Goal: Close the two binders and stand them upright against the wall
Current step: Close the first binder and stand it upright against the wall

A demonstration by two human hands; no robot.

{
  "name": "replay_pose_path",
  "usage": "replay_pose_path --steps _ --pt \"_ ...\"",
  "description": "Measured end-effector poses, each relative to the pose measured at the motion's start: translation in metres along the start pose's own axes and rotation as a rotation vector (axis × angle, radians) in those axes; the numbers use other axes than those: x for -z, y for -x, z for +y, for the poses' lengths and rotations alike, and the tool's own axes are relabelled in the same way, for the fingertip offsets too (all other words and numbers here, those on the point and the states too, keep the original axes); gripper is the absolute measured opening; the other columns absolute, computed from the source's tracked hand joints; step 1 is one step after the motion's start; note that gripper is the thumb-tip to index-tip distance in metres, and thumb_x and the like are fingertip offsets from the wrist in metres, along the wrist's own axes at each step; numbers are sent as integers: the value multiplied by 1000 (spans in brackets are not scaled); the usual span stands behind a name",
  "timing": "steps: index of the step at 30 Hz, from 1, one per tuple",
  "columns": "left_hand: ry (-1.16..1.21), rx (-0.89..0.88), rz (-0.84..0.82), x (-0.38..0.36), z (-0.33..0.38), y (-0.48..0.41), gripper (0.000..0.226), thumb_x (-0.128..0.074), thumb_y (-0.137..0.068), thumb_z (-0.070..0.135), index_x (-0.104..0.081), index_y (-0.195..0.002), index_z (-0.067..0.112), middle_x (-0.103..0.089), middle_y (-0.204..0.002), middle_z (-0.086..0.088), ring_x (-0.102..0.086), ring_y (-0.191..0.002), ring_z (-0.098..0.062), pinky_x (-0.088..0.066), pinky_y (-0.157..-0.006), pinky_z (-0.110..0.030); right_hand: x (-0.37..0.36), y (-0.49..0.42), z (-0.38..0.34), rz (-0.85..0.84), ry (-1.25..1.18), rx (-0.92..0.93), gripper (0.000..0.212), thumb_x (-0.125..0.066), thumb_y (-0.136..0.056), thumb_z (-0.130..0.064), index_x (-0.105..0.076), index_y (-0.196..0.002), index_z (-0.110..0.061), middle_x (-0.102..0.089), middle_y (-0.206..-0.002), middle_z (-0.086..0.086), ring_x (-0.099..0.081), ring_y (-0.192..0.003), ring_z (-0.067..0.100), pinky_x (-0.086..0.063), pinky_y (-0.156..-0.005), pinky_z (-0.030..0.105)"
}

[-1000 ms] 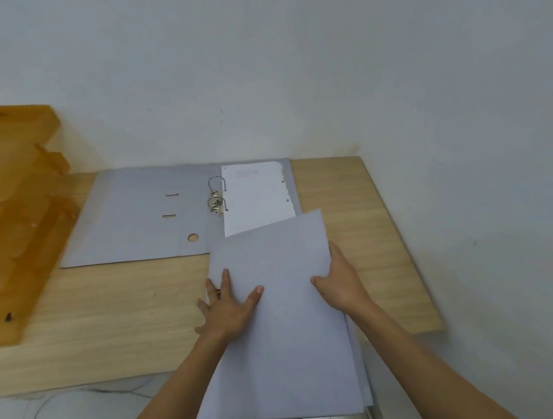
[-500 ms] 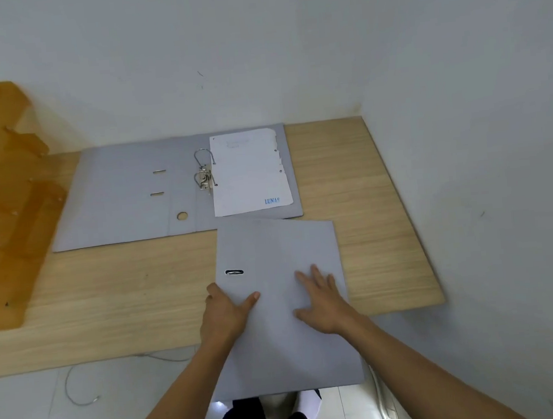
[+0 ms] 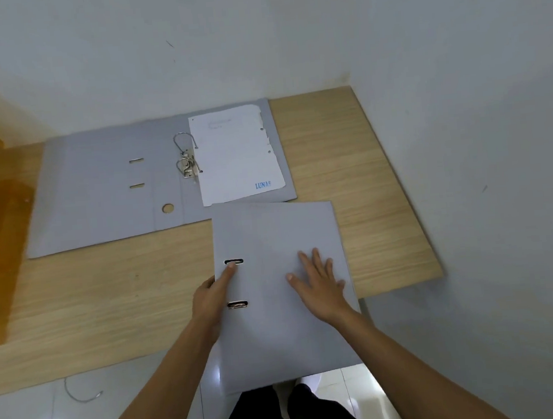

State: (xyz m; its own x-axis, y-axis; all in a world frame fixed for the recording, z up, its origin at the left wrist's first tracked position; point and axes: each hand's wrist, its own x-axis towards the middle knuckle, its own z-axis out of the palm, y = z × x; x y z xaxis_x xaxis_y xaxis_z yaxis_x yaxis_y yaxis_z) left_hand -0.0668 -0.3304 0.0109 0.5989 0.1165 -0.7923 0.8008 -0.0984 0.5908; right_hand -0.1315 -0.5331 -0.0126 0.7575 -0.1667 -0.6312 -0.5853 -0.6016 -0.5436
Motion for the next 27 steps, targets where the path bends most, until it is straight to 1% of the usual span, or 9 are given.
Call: replay_pose_path --steps 4,9,13,16,18,20,23,25,27 --pt "1 -25 -189 -8 26 14 51 -66 -83 64 -77 -110 22 -81 -103 -1 -77 -92 -22 -58 -70 -33 7 3 -16 49 -138 -65 71 -30 -103 -56 0 -162 -31 18 -171 -4 19 -157 24 8 -121 60" --pt "113 -13 -560 -24 63 40 53 -46 -95 63 -72 -122 25 -78 -119 -6 -76 -106 -22 -54 -95 -43 28 17 -45 145 -323 -101 70 -23 -102 -60 7 -161 -35 17 -171 -4 17 -157 25 10 -123 57" --pt "30 -42 -808 -39 92 54 47 -57 -97 47 -65 -134 20 -72 -130 -7 -69 -120 -25 -50 -104 -44 51 26 -75 261 -489 -67 73 -19 -96 -72 2 -160 -43 6 -172 -9 8 -159 21 7 -125 56" --pt "-55 -164 -898 -50 107 59 46 -65 -92 35 -61 -136 22 -74 -127 -2 -71 -116 -20 -58 -95 -38 73 32 -92 305 -658 0 102 -24 -71 -96 -7 -158 -47 -9 -171 -14 -8 -158 12 -8 -127 51" --pt "-78 -249 -924 -56 119 64 52 -70 -87 32 -58 -137 25 -75 -126 1 -72 -113 -18 -60 -89 -34 92 36 -103 323 -713 76 113 -30 -61 -102 -11 -159 -47 -16 -169 -15 -19 -155 9 -17 -127 48" --pt "-93 -340 -940 -63 132 70 63 -73 -83 32 -52 -143 27 -72 -130 3 -71 -116 -18 -60 -89 -34 114 44 -116 370 -723 165 104 -37 -70 -95 -14 -159 -46 -21 -168 -17 -27 -152 6 -22 -126 44" --pt "-112 -526 -941 -76 151 82 69 -75 -88 19 -43 -148 30 -68 -136 4 -68 -121 -17 -58 -96 -38 151 54 -130 442 -688 342 82 -52 -90 -68 -20 -160 -39 -35 -160 -20 -44 -140 2 -36 -117 33" --pt "-125 -659 -915 -87 160 88 75 -75 -88 12 -39 -151 31 -66 -138 6 -66 -123 -15 -57 -98 -38 174 62 -136 509 -625 442 75 -65 -91 -52 -31 -156 -36 -51 -151 -17 -57 -130 1 -49 -107 29" --pt "-170 -774 -884 -102 169 86 84 -77 -86 8 -35 -153 35 -63 -139 11 -63 -125 -9 -58 -94 -31 194 70 -136 579 -586 508 62 -69 -94 -31 -42 -149 -30 -63 -136 -14 -65 -116 -2 -55 -90 18"
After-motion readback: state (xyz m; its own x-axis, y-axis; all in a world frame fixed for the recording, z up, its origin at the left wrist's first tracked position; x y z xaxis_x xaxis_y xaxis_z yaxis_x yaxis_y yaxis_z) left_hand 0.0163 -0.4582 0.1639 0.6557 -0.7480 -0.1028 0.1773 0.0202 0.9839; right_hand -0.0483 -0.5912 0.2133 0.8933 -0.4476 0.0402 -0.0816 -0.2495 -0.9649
